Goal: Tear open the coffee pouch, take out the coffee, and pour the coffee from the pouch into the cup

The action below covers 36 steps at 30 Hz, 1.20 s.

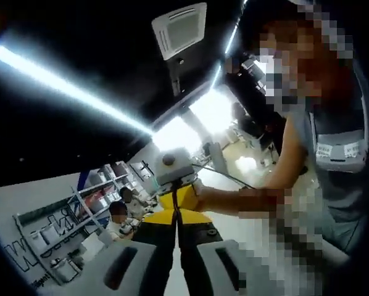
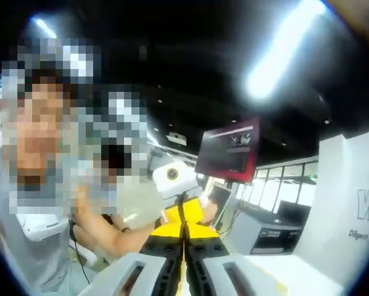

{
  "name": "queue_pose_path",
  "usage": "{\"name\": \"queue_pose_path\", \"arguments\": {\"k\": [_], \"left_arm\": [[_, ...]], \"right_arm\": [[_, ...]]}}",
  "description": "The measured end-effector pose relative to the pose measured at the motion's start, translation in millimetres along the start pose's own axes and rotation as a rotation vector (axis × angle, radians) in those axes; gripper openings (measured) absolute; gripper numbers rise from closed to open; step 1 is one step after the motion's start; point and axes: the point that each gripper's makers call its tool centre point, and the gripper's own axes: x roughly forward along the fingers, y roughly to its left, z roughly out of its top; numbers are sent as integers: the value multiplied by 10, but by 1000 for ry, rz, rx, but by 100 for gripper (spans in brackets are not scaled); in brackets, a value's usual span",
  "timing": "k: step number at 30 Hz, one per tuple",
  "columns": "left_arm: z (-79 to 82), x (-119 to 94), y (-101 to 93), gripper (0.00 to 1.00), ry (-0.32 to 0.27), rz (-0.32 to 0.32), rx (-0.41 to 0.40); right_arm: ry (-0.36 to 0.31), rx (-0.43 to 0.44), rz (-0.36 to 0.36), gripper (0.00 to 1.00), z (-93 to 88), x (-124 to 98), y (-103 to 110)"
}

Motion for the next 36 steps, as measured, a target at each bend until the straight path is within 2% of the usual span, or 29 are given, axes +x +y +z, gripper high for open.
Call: {"name": "queue_pose_path", "arguments": {"k": [2,6,11,13,18,20,21,22,25,26,28,31,32,34,36], "left_arm": [[4,15,-1,3,12,13,46],[44,36,-22,2,42,55,194],[120,67,-105,1,81,91,348],[139,91,-145,1,115,107,451],[75,144,-179,1,250,150,646],[39,165,-210,1,297,145,714],[22,172,-220,1,339,150,794],[3,182,-245,1,365,147,834],[-6,211,-301,1,422,146,949],[-14,217,-315,1,437,142,977],[-47,204,-267,1,525,173,1105],[-108,211,-228,1,606,187,1207],[-126,212,-223,1,626,179,1220],[-133,202,-194,1,621,189,1175],[-130,205,-176,2,584,195,1060]], "right_arm": [[-11,65,14,1,11,-16,5],[-49,205,65,0,40,-45,-2],[-99,391,169,0,80,-66,55],[-109,438,202,0,72,-67,92],[-113,515,254,0,-10,-79,119],[-108,549,279,0,-46,-82,144],[-109,567,293,0,-73,-80,153],[-108,579,311,0,-95,-71,194],[-119,621,369,0,-112,-74,264],[-119,620,374,0,-130,-81,252],[-135,635,359,0,-141,-80,188],[-150,651,364,0,-157,-71,190],[-151,653,360,0,-152,-75,173],[-150,628,335,0,-151,-66,175],[-146,572,296,0,-153,-61,152]]}}
